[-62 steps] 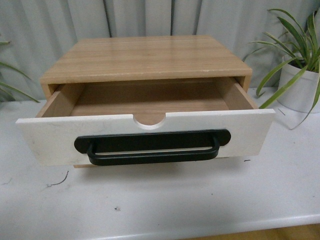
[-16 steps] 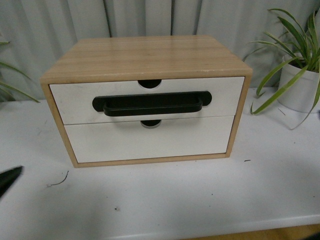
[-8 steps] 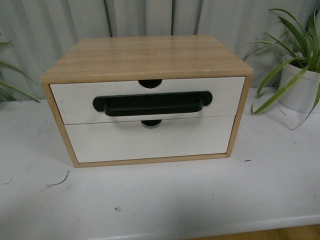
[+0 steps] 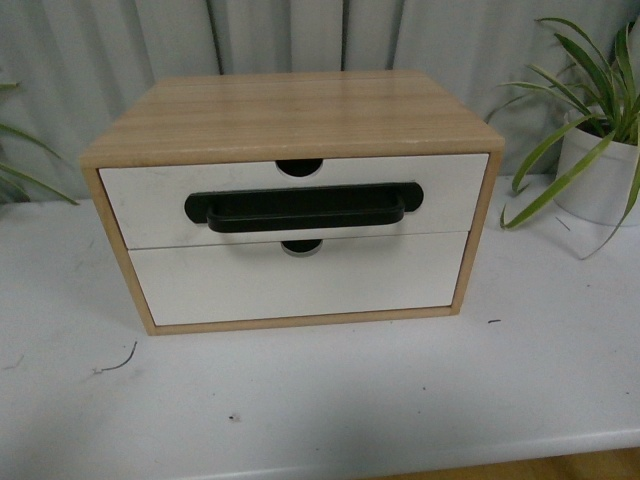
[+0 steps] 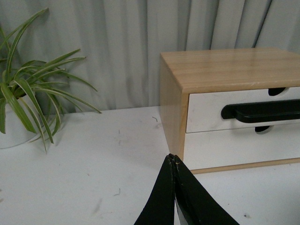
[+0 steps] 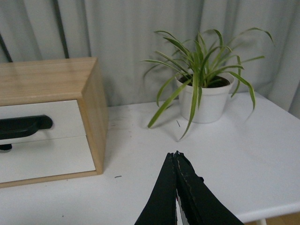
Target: Close drawer sideways
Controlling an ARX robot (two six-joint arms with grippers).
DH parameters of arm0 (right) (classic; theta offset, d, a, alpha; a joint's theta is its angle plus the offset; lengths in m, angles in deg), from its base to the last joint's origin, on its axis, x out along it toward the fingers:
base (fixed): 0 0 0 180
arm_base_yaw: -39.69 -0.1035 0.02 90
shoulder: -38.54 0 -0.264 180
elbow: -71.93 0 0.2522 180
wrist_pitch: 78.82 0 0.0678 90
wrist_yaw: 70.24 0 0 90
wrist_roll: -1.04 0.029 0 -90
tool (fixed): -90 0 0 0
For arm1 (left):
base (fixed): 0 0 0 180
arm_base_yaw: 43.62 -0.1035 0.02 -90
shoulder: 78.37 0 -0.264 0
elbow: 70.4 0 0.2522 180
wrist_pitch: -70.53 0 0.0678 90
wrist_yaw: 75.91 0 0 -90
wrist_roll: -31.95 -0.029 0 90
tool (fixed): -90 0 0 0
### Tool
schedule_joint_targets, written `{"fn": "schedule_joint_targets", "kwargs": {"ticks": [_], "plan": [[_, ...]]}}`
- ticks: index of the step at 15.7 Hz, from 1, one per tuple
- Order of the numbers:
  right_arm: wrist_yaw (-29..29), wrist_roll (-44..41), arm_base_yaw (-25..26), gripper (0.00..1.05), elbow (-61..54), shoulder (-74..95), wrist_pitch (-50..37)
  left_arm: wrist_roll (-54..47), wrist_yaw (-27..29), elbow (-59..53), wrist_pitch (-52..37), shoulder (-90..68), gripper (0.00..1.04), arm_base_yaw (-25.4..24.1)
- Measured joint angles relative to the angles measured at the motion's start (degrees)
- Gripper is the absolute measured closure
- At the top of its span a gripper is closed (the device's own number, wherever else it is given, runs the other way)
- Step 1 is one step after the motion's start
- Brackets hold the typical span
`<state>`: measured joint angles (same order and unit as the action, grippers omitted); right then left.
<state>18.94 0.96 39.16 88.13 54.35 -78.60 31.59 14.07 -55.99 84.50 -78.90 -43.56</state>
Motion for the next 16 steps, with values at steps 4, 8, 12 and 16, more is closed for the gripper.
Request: {"fn": "schedule_joint_targets", "kwargs": {"ticks": [4, 8, 12, 16], "plan": [[0.8, 0.1, 0.5, 1.03, -1.8, -4.2, 1.8, 0.2, 0.1, 0.0, 0.0, 0.0, 1.03, 0.0], [0.8, 0.1, 0.5, 1.03, -1.7, -14.7, 14.0, 0.2, 0.1, 0.0, 0.0, 0.0, 1.03, 0.0], [0.8, 0.1, 0.5, 1.03, -1.7, -15.6, 13.8, 0.2, 0.1, 0.0, 0.0, 0.0, 1.03, 0.0], [0.8, 0.1, 0.5, 0.69, -1.7, -15.6, 13.7, 0.2, 0.1, 0.0, 0.0, 0.0, 0.77, 0.0]]}}
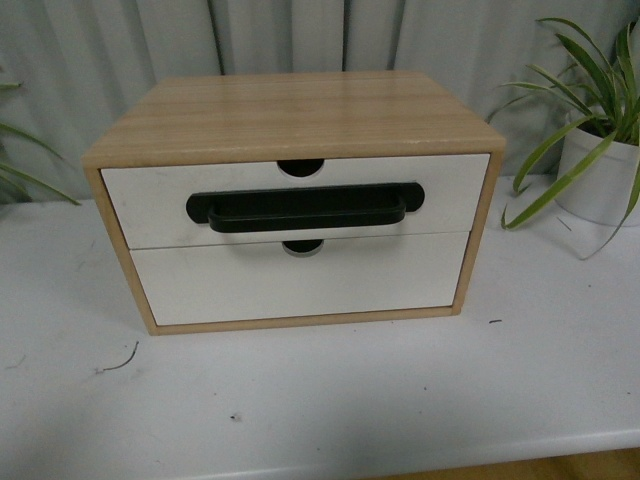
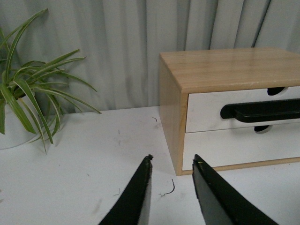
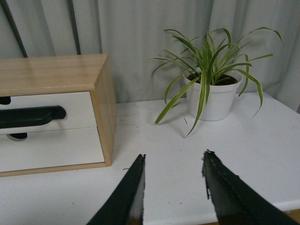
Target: Close drawer sideways
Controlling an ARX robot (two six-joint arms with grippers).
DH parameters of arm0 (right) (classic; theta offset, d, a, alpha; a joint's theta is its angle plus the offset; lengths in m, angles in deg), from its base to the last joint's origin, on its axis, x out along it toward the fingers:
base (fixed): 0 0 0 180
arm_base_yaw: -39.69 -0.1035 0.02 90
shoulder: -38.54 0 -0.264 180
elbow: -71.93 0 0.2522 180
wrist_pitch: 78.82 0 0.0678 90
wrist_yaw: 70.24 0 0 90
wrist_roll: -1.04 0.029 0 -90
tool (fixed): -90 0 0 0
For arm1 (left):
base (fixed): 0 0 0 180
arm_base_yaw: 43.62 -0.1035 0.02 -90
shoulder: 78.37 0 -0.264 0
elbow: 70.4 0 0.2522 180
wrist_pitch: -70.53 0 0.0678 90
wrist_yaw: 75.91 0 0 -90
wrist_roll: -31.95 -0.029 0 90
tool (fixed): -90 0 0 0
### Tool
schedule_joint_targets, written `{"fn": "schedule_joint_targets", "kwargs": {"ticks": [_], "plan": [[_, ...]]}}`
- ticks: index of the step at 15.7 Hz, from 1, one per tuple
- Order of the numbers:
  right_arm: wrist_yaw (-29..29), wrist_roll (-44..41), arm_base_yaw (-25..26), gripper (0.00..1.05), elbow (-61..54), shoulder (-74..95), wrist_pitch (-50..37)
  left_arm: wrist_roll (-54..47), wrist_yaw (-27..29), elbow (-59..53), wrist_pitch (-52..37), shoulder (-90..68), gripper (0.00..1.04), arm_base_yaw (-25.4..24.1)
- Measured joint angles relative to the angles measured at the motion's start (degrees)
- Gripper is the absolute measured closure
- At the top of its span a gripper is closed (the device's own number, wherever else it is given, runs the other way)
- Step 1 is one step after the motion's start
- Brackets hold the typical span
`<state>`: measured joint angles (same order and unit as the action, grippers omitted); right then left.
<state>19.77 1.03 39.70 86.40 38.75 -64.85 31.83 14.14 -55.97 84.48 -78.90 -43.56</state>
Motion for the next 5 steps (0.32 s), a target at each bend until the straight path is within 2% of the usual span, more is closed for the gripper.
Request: {"fn": "schedule_joint_targets", "kwargs": {"ticks": [5], "plan": [[0.0, 0.0, 0.0, 0.06, 0.0, 0.0, 0.0, 0.0, 0.0, 0.0, 0.0, 0.0, 0.14, 0.0]]}}
